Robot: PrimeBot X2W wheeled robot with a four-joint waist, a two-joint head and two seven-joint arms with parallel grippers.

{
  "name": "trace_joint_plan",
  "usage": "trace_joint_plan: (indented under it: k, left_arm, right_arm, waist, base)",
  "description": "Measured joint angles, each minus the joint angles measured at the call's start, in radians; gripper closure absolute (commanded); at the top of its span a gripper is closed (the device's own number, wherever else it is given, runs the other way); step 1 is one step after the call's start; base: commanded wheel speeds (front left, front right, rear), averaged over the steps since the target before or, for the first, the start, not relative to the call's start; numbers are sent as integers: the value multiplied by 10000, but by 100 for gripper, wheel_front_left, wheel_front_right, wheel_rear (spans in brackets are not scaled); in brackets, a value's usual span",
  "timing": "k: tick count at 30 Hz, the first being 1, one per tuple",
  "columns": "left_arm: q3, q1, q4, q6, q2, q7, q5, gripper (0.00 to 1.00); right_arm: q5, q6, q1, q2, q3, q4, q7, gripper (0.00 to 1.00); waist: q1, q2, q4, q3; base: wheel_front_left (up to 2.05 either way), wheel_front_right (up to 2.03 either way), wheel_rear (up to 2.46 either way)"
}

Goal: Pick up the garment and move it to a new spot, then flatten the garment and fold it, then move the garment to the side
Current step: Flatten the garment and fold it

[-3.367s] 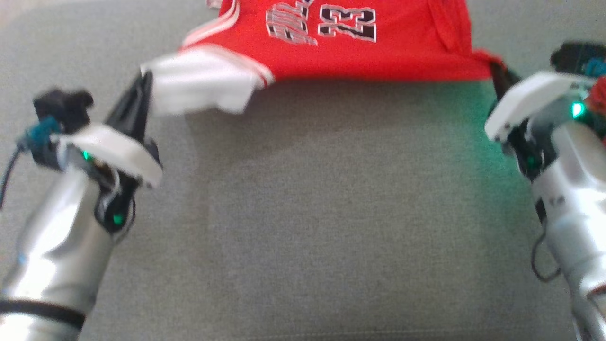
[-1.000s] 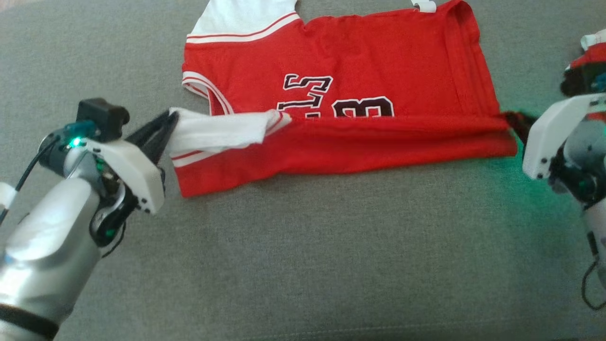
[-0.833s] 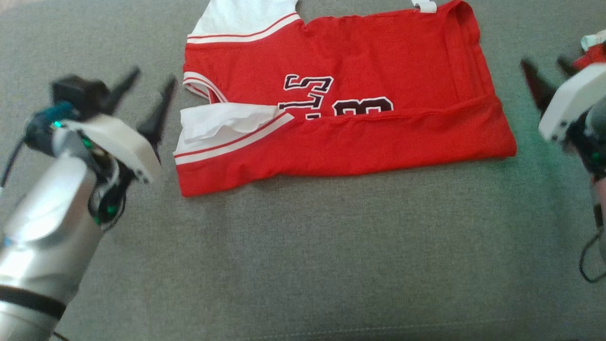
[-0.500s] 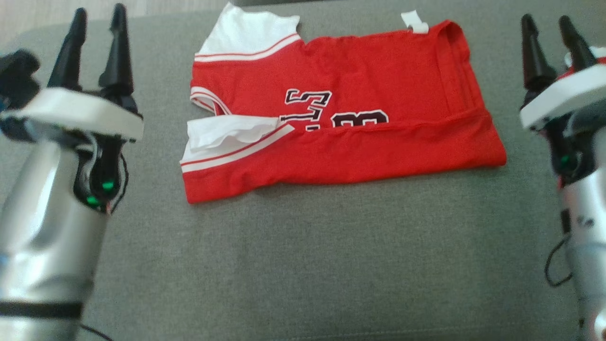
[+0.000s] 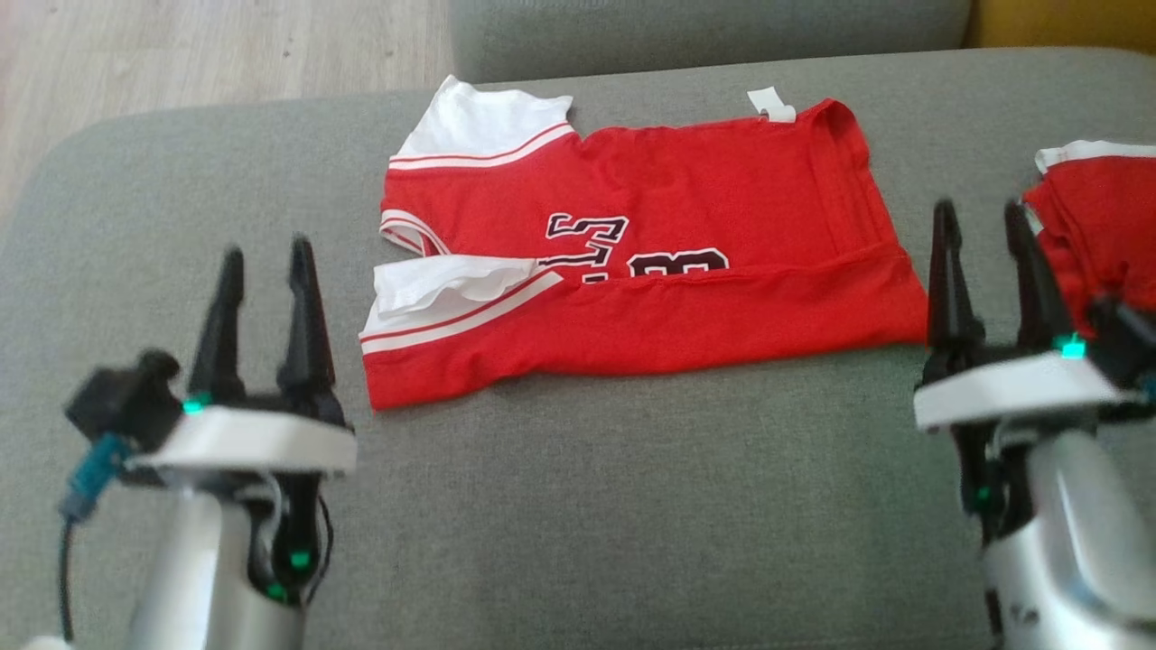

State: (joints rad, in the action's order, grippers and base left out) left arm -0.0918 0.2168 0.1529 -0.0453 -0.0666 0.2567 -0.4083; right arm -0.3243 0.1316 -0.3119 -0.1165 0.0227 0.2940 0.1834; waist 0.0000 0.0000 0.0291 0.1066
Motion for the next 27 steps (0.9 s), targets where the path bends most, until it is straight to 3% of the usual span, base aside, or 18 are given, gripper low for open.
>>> trace_joint_plan:
  k: [4, 11, 27]
  left_arm:
    - [48, -595, 391, -136, 119, 0, 447, 0]
    - [19, -611, 1475, -161, 192, 0, 903, 0]
    - [-263, 1232, 5983, 194, 63, -320, 1398, 0]
  right_arm:
    - [81, 0, 717, 418, -343, -169, 140, 0]
    - [178, 0, 967, 562, -240, -324, 159, 0]
    - [140, 0, 918, 633, -132, -656, 8, 0]
  waist:
    - [0, 0, -81, -64]
    - [0, 0, -320, 171]
    - [0, 0, -1036, 898]
  base:
    - [0, 0, 0]
    - [0, 0, 0]
    - [0, 0, 0]
